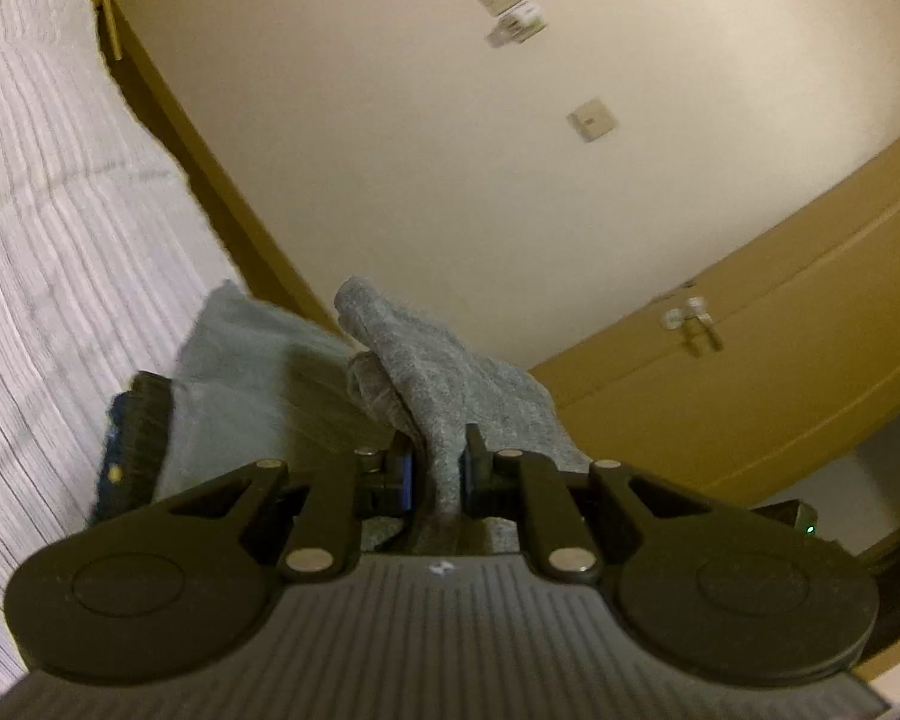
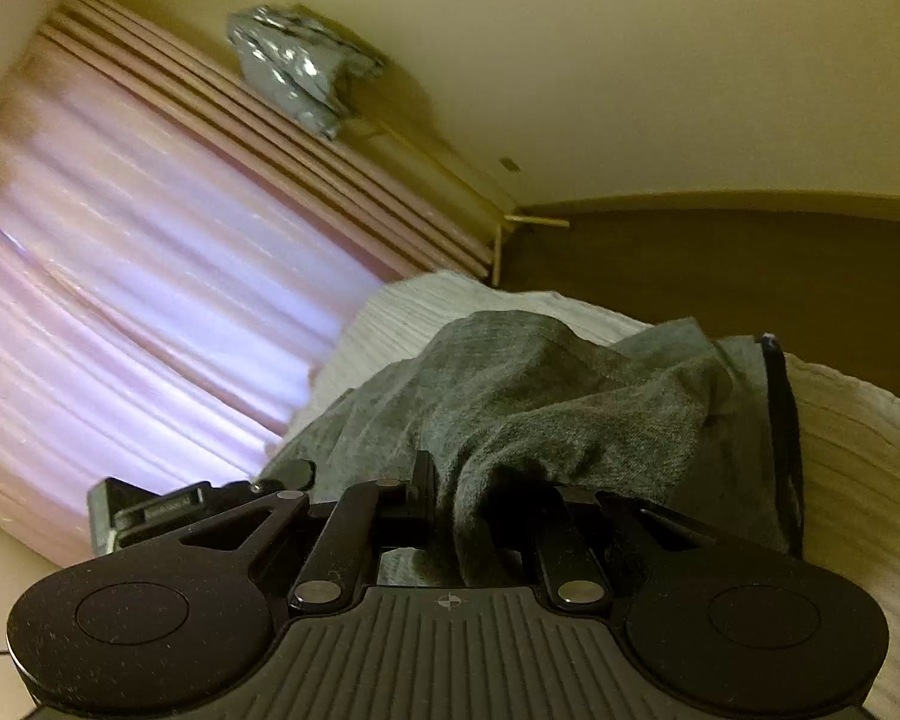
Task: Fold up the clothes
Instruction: 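Lift and carry the shorts with both tools to the clothes stack, then lower the shorts onto the clothes stack and open both tools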
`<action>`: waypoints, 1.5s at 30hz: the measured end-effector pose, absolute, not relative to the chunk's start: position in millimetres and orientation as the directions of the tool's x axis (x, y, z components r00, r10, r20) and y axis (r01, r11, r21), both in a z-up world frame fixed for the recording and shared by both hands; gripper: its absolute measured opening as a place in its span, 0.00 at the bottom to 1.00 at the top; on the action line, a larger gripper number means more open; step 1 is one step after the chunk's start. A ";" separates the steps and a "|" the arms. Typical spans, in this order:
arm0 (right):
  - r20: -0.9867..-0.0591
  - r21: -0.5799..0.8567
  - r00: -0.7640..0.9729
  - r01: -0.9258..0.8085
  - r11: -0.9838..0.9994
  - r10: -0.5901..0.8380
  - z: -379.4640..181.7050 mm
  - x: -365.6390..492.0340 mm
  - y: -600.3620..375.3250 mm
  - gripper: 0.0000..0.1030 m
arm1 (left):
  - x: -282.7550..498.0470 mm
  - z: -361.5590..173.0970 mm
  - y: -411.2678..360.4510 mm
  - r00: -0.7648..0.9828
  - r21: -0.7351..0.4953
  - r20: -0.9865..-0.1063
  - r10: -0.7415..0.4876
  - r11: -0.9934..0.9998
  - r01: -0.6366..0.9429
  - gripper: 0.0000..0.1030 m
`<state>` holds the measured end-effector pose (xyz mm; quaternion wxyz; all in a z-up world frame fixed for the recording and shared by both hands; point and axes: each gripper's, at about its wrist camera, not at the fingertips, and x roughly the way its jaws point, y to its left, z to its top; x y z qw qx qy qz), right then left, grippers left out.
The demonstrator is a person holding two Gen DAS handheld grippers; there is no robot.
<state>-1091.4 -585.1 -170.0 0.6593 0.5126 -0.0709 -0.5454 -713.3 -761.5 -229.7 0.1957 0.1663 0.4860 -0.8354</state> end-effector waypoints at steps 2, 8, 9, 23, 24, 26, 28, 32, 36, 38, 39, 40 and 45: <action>-0.494 0.757 0.405 0.635 -0.152 -0.770 -195.9 -1099.2 -595.9 0.09 | -714.1 -250.8 -767.0 -0.838 -0.727 -0.522 -0.160 -0.432 0.535 0.11; -0.530 0.795 0.400 0.540 -0.275 -0.747 -249.1 -1117.1 -584.6 0.46 | -697.8 -279.7 -771.4 -0.824 -0.747 -0.549 -0.141 -0.360 0.559 0.20; -0.510 0.810 0.387 0.516 -0.278 -0.768 -249.5 -1124.1 -579.2 0.46 | -696.8 -278.4 -776.4 -0.825 -0.750 -0.547 -0.144 -0.355 0.559 0.21; -0.488 0.783 0.271 0.556 -0.279 -0.830 -234.5 -1170.9 -604.4 0.09 | -735.5 -278.4 -837.4 -0.870 -0.775 -0.479 -0.120 -0.406 0.483 0.08; -0.479 0.761 0.246 0.595 -0.260 -0.843 -229.0 -1167.8 -602.0 0.08 | -735.1 -276.9 -835.8 -0.865 -0.761 -0.482 -0.138 -0.424 0.491 0.07; -0.438 0.720 0.200 0.662 -0.209 -0.876 -218.4 -1160.3 -592.3 0.08 | -735.5 -277.0 -833.6 -0.849 -0.732 -0.500 -0.171 -0.442 0.519 0.07; -0.415 0.700 0.149 0.683 -0.210 -0.898 -217.2 -1156.8 -583.1 0.08 | -735.9 -277.1 -831.4 -0.832 -0.701 -0.516 -0.204 -0.458 0.547 0.07; -0.517 0.642 0.091 0.699 -0.316 -0.851 -239.0 -1152.0 -587.7 0.08 | -736.7 -277.2 -827.0 -0.795 -0.636 -0.543 -0.271 -0.485 0.600 0.15; -0.643 0.560 0.016 0.691 -0.456 -0.766 -246.3 -1144.2 -593.7 0.45 | -732.6 -268.8 -827.6 -0.736 -0.566 -0.558 -0.384 -0.471 0.676 0.25; -0.664 0.491 -0.091 0.695 -0.525 -0.742 -233.7 -1139.0 -587.6 0.69 | -723.0 -254.3 -829.5 -0.674 -0.528 -0.573 -0.466 -0.420 0.739 0.25; -0.659 0.463 -0.132 0.704 -0.538 -0.741 -225.7 -1135.5 -583.9 0.69 | -718.1 -246.7 -830.4 -0.640 -0.508 -0.580 -0.503 -0.391 0.768 0.24; -0.641 0.432 -0.176 0.721 -0.541 -0.747 -214.6 -1129.9 -578.5 0.68 | -717.5 -238.2 -826.0 -0.642 -0.499 -0.579 -0.502 -0.403 0.767 0.20; -0.552 0.334 -0.115 0.877 -0.345 -0.826 -177.6 -1072.8 -578.0 0.54 | -746.2 -206.7 -777.7 -0.688 -0.417 -0.604 -0.403 -0.576 0.704 0.04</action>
